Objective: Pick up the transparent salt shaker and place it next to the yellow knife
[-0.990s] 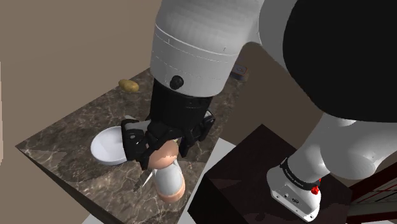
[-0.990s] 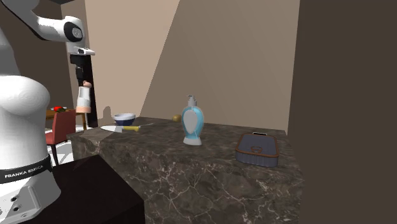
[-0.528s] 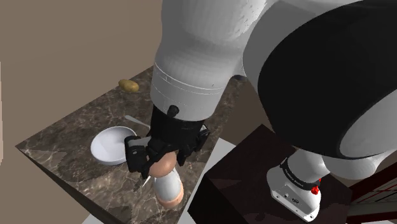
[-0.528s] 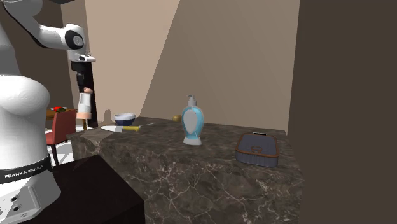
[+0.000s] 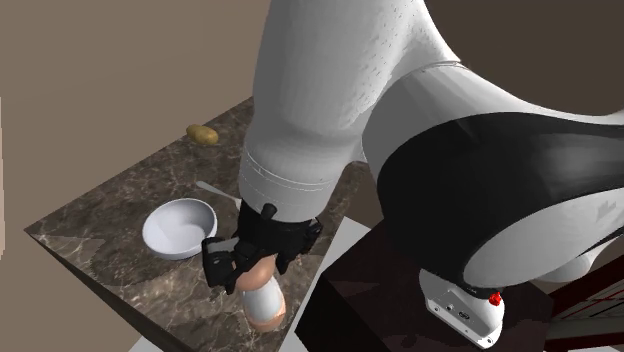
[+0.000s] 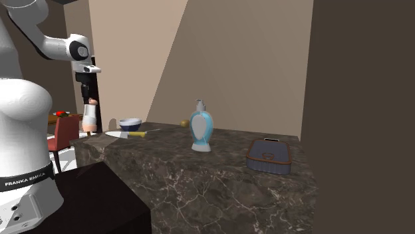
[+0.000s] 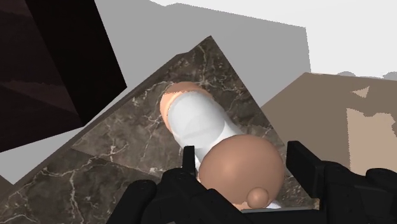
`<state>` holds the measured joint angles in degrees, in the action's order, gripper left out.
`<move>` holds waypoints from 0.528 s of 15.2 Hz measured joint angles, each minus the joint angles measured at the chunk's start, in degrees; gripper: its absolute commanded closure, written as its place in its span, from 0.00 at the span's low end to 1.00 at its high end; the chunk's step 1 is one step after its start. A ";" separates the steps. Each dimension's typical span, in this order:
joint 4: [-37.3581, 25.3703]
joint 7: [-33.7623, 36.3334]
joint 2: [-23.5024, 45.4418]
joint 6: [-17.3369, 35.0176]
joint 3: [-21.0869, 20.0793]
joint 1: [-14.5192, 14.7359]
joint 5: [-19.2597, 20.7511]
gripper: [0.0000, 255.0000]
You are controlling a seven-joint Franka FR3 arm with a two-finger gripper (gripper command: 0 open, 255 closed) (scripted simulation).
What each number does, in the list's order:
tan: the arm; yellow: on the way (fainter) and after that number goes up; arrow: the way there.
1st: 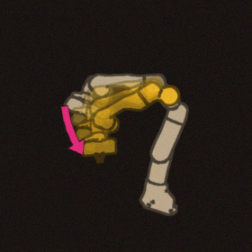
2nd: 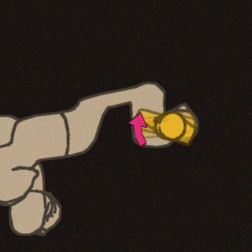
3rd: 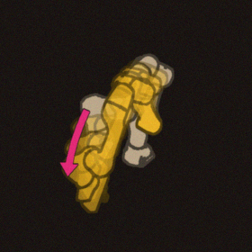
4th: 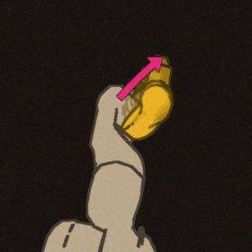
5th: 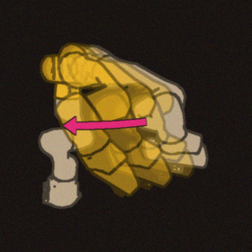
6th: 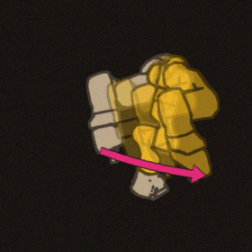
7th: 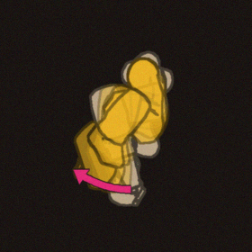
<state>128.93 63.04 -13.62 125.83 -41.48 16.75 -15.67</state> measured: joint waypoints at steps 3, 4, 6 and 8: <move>1.38 0.53 1.51 2.73 -0.81 -0.16 0.66 1.00; 1.94 0.59 1.78 3.53 -0.98 -0.15 0.72 1.00; 2.85 0.90 2.55 5.13 -1.41 -0.20 1.06 1.00; 3.46 0.95 3.13 6.22 -1.58 -0.30 1.32 1.00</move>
<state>132.39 63.99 -10.48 132.05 -43.07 16.45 -14.35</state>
